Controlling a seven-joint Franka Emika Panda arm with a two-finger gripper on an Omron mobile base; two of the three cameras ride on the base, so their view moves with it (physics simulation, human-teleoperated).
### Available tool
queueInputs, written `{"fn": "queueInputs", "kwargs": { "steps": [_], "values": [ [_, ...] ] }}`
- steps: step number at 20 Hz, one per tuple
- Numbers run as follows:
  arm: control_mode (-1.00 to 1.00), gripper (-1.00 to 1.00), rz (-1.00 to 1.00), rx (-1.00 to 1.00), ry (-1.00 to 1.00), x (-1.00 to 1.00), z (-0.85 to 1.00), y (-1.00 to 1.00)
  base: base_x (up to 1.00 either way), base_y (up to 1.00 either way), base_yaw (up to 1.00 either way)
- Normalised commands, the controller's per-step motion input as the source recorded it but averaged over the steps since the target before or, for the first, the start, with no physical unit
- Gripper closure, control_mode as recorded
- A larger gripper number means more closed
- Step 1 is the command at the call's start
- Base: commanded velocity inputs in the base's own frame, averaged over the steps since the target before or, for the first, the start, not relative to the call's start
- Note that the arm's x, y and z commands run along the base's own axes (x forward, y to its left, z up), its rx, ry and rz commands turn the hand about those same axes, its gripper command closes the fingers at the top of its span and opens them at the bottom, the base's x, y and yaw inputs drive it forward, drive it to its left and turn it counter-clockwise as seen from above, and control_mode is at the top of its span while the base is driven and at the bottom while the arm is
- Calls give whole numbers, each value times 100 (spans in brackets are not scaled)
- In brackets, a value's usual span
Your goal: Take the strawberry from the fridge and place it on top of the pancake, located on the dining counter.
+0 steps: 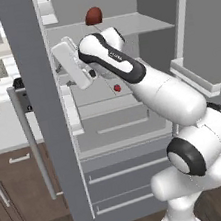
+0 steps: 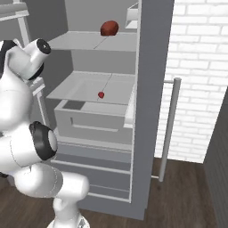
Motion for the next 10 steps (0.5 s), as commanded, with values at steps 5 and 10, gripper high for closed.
{"fn": "queueInputs", "kwargs": {
  "steps": [5,10],
  "values": [
    [-100,-100,7,0,1,0,-2,100,0,0,0],
    [-100,-100,5,0,-8,-43,0,9,0,0,0]
  ]
}}
